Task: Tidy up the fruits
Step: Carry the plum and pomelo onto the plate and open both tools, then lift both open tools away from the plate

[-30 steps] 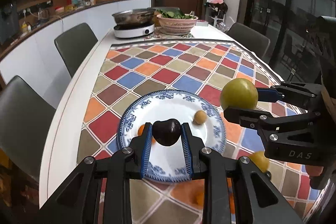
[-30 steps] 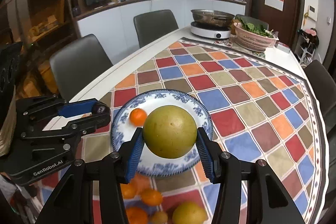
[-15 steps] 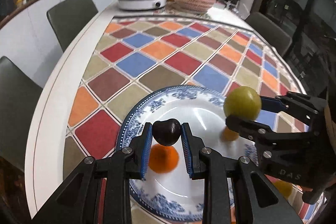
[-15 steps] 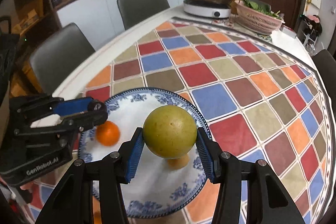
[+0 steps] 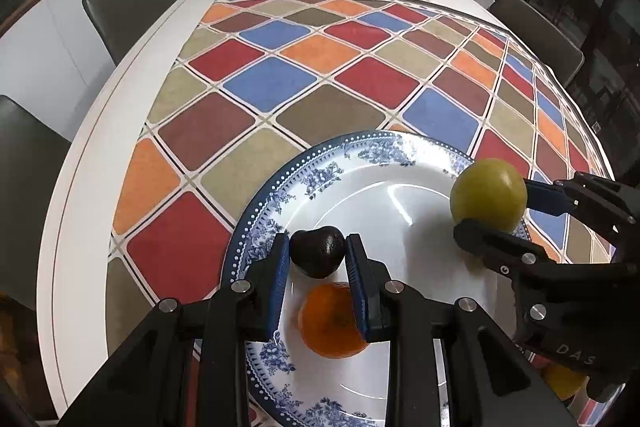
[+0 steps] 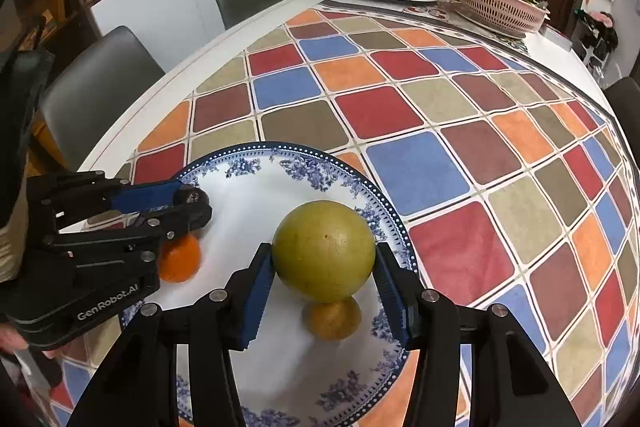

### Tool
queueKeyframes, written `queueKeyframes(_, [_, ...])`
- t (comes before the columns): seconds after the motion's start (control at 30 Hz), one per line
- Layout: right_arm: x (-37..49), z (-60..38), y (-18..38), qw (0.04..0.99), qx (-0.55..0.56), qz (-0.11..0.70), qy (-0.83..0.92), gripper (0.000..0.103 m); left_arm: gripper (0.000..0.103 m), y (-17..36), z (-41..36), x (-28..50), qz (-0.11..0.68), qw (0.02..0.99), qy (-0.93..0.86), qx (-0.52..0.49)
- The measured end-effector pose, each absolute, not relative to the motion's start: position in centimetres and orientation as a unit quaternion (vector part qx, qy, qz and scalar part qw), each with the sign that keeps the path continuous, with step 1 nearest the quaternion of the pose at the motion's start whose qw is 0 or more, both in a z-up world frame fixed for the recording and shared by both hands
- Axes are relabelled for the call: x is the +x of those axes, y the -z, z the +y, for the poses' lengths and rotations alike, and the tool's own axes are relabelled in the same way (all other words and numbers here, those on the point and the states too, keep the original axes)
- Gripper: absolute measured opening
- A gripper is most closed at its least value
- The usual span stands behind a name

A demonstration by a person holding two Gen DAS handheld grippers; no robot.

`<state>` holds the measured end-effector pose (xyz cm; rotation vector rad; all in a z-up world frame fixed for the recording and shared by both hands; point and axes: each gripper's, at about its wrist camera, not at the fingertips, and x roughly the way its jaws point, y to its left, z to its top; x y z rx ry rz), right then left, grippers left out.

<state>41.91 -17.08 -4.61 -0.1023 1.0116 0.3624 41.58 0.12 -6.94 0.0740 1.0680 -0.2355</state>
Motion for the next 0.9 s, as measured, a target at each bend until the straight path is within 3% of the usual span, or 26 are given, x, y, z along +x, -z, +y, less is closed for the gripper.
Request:
queueKeyframes(0.13, [42.0,-17.1,5.0,0.856,-0.046,0.486,-0.17,0.052,0.048,6.6,0.3,41.3,0.499,0.859,0.111,0.034])
queueKeyframes(0.27, [41.8,-17.7,4.3,0.865,-0.037,0.474,-0.163,0.06,0.049,5.9,0.5,41.0,0.494,0.863,0.103,0.034])
queueKeyframes(0.47, [40.9,-18.8,2.4,0.88,-0.029,0.452,-0.144,0.06,0.049,3.3,0.5,39.0,0.476,0.874,0.086,0.04])
queueKeyframes(0.9, [33.0,-20.9,-2.2,0.907,-0.032,0.401,-0.122,0.064,0.065,-1.9,0.1,29.2,0.41,0.908,0.079,0.037])
